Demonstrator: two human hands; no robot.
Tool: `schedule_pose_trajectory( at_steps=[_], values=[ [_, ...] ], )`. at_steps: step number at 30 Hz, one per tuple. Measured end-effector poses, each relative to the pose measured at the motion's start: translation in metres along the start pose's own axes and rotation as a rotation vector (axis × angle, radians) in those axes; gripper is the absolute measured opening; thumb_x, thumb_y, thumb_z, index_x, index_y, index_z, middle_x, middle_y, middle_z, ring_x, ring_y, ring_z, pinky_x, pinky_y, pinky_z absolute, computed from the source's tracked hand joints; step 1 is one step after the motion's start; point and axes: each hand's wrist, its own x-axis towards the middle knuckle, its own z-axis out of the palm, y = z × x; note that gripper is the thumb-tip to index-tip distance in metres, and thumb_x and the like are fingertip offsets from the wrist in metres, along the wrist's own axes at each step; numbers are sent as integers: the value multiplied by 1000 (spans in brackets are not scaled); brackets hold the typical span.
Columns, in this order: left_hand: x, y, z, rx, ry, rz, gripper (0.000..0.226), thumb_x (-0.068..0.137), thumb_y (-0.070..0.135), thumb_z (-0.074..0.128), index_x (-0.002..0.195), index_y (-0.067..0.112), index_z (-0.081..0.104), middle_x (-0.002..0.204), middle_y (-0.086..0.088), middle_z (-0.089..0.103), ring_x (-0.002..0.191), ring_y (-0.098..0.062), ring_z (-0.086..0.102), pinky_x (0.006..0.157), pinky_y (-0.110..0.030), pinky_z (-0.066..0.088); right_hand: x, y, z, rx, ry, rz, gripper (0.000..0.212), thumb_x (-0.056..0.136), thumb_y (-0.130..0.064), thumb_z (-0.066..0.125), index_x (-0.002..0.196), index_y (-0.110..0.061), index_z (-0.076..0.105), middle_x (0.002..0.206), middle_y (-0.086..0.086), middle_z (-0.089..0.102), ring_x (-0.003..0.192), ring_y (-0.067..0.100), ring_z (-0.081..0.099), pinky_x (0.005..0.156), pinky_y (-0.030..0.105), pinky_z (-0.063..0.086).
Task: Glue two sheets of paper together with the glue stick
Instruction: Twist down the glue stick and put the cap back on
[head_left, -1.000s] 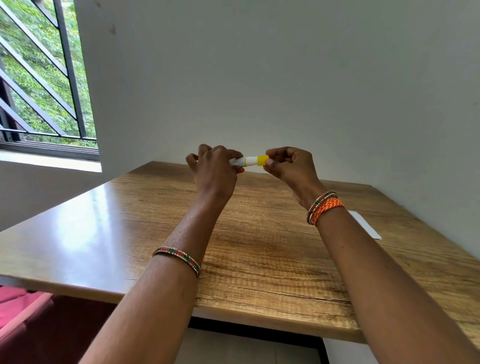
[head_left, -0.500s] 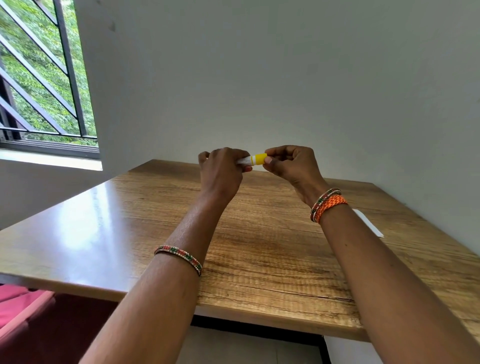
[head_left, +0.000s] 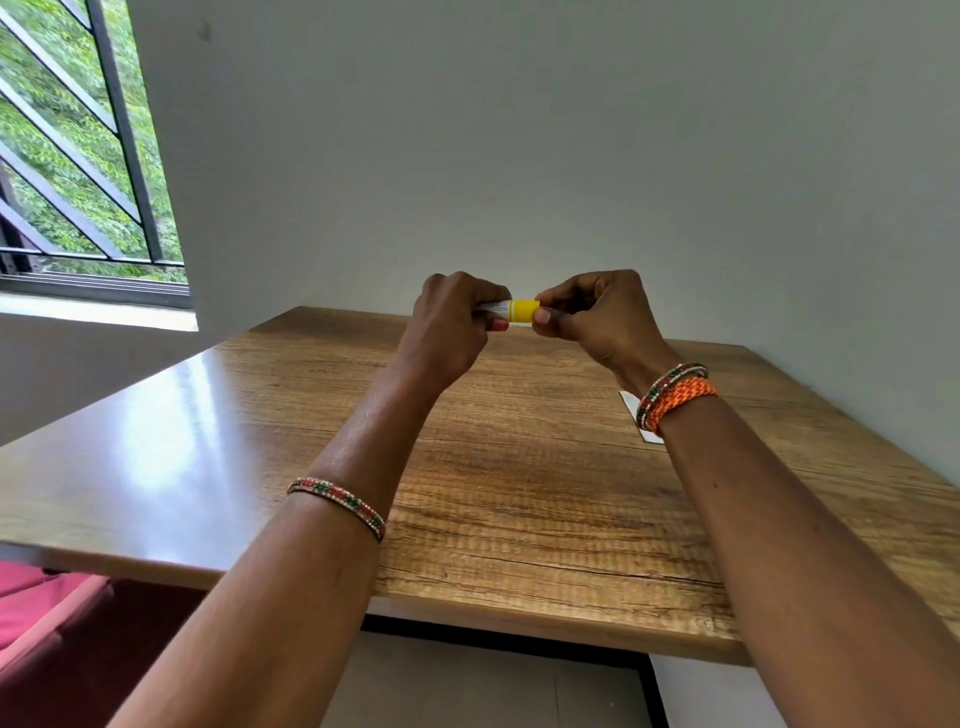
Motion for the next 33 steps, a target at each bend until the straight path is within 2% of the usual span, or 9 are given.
schedule_pose_trajectory(
  at_steps=[3, 10, 15, 17, 21, 24, 26, 30, 33],
  values=[
    [1, 5, 1, -7, -17, 28, 19, 81, 1, 64, 95, 9, 74, 76, -8, 70, 69, -14, 60, 66, -31, 49, -3, 0, -5, 40, 32, -10, 20, 74, 2, 74, 93, 1, 71, 89, 8, 68, 78, 7, 65, 62, 10, 53],
    [-2, 11, 5, -58, 31, 52, 19, 80, 0, 65, 97, 4, 72, 86, -16, 72, 83, -29, 67, 78, -45, 53, -4, -2, -7, 131, 62, 14, 16, 75, 2, 72, 91, 3, 69, 87, 8, 67, 78, 12, 67, 65, 21, 59],
    [-7, 2, 20, -11, -67, -1, 35, 79, -3, 63, 110, 12, 69, 104, -9, 73, 95, -14, 66, 81, -26, 51, -8, 16, 2, -26, 11, 86, 9, 79, 0, 69, 88, 0, 67, 85, 17, 70, 70, 20, 69, 71, 34, 61],
    [-10, 5, 19, -38, -74, -41, 37, 82, -2, 60, 113, 14, 68, 105, -9, 72, 95, -13, 65, 77, -22, 46, -12, 15, 3, -46, 74, 65, 7, 81, -4, 67, 88, -3, 68, 85, 16, 71, 77, 25, 70, 77, 41, 59],
    [-18, 27, 20, -71, -32, -94, 32, 86, 2, 56, 112, 15, 68, 87, -6, 70, 80, -17, 62, 67, -26, 42, -34, 1, 0, -101, 202, -82, 10, 85, -9, 63, 92, -5, 69, 88, 11, 72, 82, 21, 67, 76, 33, 56],
    [-24, 34, 32, -187, -86, -228, 26, 87, 2, 52, 108, 11, 64, 85, -5, 68, 84, -27, 65, 76, -39, 50, -51, 1, -16, -290, 363, -184, 17, 88, -13, 57, 99, -8, 68, 96, 9, 71, 90, 21, 64, 79, 33, 53],
    [-31, 33, 42, -397, -147, -399, 21, 89, -1, 49, 104, 12, 57, 90, -7, 66, 90, -27, 62, 81, -40, 50, -62, 5, -34, -509, 417, -72, 25, 86, -10, 52, 104, -8, 67, 105, 9, 70, 100, 26, 62, 85, 36, 49],
    [-46, 33, 54, -590, -118, -525, 18, 88, -1, 56, 89, 16, 50, 90, -14, 60, 80, -24, 59, 63, -28, 52, -85, 17, -67, -762, 104, 334, 34, 83, -14, 51, 112, -1, 63, 123, 21, 60, 115, 38, 55, 95, 39, 44],
    [-47, 33, 49, -606, -62, -505, 23, 86, -2, 60, 104, 7, 50, 78, -6, 55, 65, -11, 53, 47, -10, 49, -92, 23, -67, -829, -65, 425, 36, 88, -20, 46, 117, -1, 57, 126, 20, 58, 115, 36, 55, 94, 37, 44]
  ],
)
